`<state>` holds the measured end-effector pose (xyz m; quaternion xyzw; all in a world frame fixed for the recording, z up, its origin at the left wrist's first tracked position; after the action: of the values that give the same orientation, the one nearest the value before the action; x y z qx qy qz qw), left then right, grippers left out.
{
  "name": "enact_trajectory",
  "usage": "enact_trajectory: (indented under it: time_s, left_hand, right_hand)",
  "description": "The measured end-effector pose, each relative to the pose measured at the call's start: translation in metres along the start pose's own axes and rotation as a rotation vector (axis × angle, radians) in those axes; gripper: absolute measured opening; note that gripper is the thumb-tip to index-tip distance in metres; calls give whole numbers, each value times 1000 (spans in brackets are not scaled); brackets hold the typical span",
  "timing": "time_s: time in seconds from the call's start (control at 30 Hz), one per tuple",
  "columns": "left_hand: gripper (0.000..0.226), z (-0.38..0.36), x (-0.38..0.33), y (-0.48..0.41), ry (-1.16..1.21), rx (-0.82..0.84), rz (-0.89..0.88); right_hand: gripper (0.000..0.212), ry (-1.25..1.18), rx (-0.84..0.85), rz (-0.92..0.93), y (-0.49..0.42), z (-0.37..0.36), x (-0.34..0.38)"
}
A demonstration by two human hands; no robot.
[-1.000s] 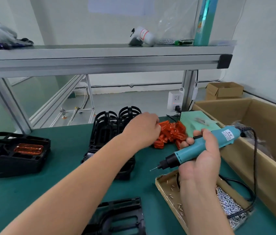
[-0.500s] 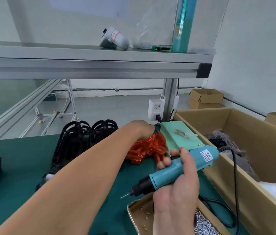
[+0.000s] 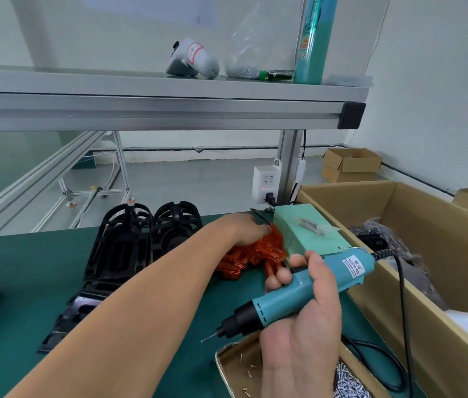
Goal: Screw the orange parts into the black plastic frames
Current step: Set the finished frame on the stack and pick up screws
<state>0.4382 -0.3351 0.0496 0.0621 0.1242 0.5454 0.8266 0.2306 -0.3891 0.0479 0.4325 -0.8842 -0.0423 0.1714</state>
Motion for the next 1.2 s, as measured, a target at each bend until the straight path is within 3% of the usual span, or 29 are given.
enact_trajectory:
  time_s: [0.3, 0.53, 0.7, 0.97, 1.13, 1.2]
  left_hand:
    - [56, -1, -1, 25, 24, 50, -97]
    - [63, -3, 1, 38, -36, 75, -151]
    - [51, -3, 2, 46, -55, 79, -178]
    - [60, -7, 2, 64, -92, 63, -204]
    - [60, -10, -2, 77, -116, 56, -223]
    - [59, -10, -5, 83, -126, 64, -237]
  right_hand:
    - [4, -1, 2, -9, 0, -1, 3]
    - [6, 0, 8, 0, 1, -5, 8]
    - [7, 4, 11, 6, 1, -5, 7]
    - [13, 13, 31, 11, 3, -8, 8]
    - [32, 1, 51, -3, 5, -11, 7]
    - [50, 10, 61, -10, 6, -11, 7]
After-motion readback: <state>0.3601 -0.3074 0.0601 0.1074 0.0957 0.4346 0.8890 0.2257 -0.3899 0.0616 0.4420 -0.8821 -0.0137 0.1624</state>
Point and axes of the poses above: each hand's wrist, its own y-axis away from the middle knuckle, its own z-axis out of the back of the hand, x = y × z, the point moved 7 cm from there along -y, towards the middle knuckle, and after that the axes turned 15 degrees about -y, right-handed, at the moved point
